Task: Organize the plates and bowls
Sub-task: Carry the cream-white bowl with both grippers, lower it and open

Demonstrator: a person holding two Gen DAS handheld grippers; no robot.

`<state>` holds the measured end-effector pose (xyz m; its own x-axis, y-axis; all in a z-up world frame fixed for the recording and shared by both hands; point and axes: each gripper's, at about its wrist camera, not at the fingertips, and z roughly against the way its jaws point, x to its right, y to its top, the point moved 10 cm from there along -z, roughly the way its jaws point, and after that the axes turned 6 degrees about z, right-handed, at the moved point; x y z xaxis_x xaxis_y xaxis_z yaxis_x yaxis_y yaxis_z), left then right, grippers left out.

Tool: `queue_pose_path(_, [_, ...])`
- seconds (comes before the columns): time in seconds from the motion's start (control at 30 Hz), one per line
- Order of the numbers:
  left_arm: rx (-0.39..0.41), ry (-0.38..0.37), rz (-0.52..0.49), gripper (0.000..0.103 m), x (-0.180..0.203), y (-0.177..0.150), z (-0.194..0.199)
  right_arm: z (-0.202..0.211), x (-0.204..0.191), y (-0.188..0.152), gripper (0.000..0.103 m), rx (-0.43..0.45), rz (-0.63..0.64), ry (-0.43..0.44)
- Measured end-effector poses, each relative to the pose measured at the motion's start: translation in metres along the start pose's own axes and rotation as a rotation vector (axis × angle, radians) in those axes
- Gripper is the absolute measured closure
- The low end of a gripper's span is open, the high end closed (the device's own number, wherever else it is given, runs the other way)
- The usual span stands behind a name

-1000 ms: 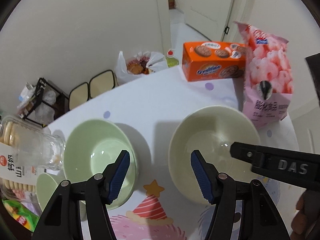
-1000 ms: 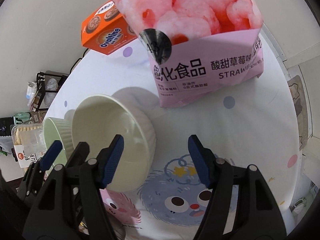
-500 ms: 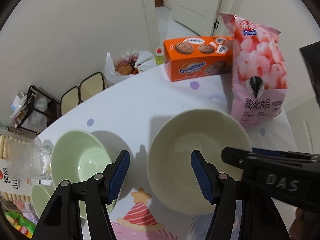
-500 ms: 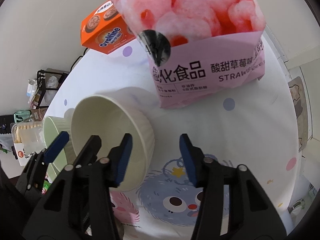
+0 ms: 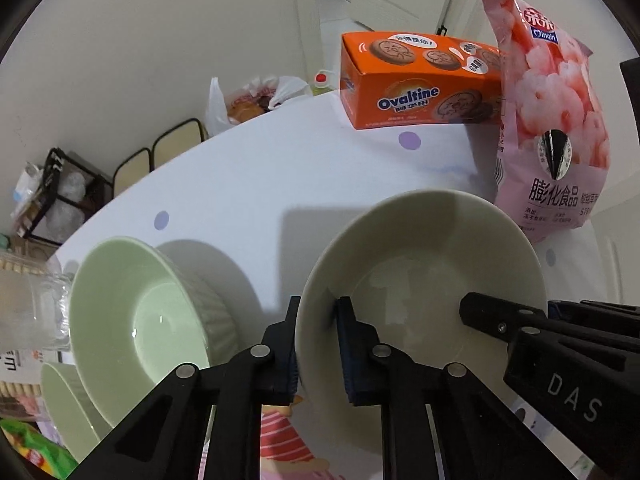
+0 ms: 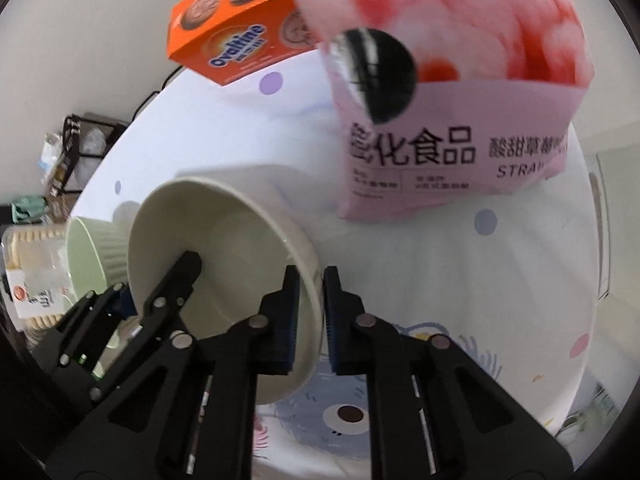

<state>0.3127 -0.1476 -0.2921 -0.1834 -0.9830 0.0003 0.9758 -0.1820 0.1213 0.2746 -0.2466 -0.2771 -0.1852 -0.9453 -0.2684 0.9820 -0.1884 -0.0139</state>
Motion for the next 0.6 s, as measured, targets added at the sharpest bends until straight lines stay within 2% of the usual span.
queue_pose_path(0.1, [0.001,0.002,-0.006,0.088,0.0,-0.003,0.001,0.0,0.004,0.0,0.096,-0.001,0.007,-0.008])
queue_pose_path(0.33, [-0.005,-0.01,0.006,0.09,0.001,-0.013,0.006,0.006,0.004,-0.004,0.096,0.006,0.058,-0.022])
queue_pose_path(0.6, [0.006,-0.027,0.005,0.091,0.007,-0.029,0.031,0.021,0.0,-0.019,0.096,0.013,0.087,-0.013])
